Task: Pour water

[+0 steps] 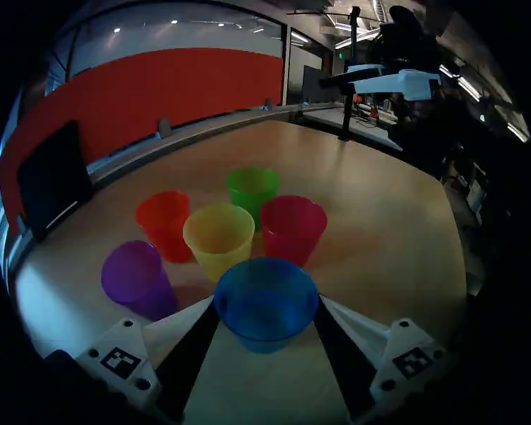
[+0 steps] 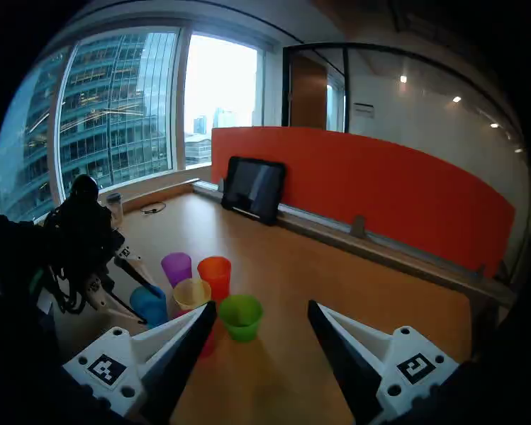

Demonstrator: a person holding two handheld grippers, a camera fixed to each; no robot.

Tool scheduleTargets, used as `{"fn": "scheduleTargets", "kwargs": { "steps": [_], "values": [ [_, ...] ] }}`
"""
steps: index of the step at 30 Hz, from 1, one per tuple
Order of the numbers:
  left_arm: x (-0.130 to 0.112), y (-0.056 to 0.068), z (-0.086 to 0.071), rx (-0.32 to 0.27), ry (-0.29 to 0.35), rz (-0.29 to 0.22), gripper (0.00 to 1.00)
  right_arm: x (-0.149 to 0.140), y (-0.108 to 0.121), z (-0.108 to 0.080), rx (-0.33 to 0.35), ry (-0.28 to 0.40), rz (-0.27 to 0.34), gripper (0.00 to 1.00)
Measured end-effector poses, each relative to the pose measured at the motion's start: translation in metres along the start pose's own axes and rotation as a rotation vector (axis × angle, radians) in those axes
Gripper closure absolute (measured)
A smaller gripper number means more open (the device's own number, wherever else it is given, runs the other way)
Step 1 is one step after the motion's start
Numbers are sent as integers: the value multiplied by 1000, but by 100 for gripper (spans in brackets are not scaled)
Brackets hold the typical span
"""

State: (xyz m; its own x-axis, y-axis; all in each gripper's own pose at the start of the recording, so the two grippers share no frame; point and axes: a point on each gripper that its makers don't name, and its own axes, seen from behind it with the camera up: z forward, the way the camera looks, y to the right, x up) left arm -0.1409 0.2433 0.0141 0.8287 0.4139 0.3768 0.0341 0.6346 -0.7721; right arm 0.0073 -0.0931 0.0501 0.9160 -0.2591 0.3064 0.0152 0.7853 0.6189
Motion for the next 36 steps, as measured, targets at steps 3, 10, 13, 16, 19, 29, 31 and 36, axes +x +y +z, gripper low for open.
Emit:
{"fn": "scheduleTargets", "kwargs": {
  "steps": [3, 10, 13, 16, 19, 29, 31, 36],
  "values": [
    [5, -3, -8, 9, 20, -3, 13, -3, -1, 4, 5, -8, -6, 0],
    [19, -11, -27, 35, 70, -3, 13, -14, -3, 17, 20, -37, -30, 0],
    [26, -15, -35, 49, 94, 2, 13, -20, -2, 23, 24, -52, -43, 0],
    [34, -18, -43, 64, 122, 7, 12, -25, -2, 30, 31, -62, -49, 0],
    [42, -22, -51, 76, 150, 10, 13, -29, -4, 36, 48, -66, -48, 0],
    [63, -38, -74, 112, 238, -6, 13, -43, -13, 55, 111, -92, -69, 0],
    [67, -41, -79, 119, 256, -11, 13, -47, -15, 58, 123, -102, -78, 0],
    [77, -48, -91, 136, 300, -21, 13, -56, -18, 69, 147, -128, -96, 0]
  ]
}}
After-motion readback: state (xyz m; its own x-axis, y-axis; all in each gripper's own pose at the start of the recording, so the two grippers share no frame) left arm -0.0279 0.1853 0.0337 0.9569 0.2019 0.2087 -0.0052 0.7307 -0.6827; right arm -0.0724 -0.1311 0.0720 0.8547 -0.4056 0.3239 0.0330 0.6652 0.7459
